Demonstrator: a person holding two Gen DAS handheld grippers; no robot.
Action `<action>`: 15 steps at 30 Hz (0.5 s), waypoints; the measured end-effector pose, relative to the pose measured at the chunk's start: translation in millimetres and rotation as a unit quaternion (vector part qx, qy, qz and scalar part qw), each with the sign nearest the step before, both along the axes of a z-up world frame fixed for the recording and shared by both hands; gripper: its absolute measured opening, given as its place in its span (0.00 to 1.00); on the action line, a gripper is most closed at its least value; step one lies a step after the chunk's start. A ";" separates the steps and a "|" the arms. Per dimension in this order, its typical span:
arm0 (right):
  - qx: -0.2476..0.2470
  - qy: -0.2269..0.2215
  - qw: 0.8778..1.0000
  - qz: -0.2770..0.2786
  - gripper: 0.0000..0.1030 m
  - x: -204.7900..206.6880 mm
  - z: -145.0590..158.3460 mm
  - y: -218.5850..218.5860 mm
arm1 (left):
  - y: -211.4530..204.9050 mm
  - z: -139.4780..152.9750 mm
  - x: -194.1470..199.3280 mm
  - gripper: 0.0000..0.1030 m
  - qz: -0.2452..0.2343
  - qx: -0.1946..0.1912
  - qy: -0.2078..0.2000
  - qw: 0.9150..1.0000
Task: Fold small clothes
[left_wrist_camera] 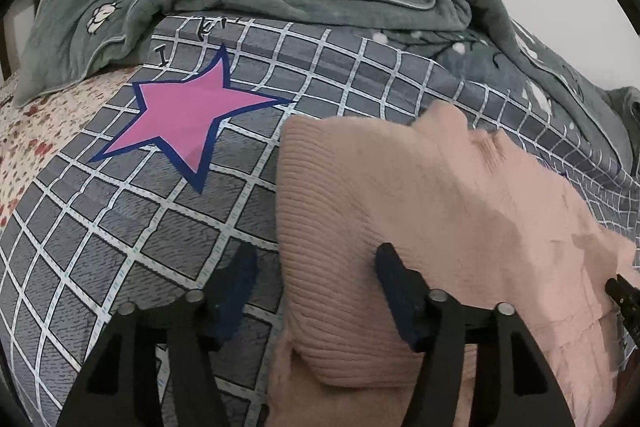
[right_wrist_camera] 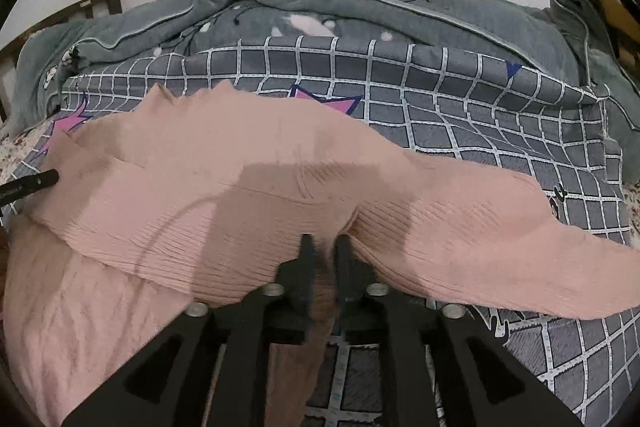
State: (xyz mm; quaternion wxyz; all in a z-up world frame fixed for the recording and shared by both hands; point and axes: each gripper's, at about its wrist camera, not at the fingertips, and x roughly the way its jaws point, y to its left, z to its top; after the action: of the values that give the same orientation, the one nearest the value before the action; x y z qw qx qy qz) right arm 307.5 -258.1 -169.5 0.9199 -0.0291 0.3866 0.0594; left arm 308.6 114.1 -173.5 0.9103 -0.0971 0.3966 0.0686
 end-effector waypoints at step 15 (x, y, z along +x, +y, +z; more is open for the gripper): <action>-0.003 -0.009 1.000 0.009 0.52 -4.5 2.3 2.8 | -7.1 -0.3 -2.8 0.71 -0.003 0.015 0.001 1.000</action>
State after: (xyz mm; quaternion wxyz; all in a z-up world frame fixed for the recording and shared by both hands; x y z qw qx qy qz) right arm 303.0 -255.4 -167.2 0.9226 -0.0359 0.3784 0.0660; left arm 305.8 107.0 -173.8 0.9115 -0.0822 0.3966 0.0715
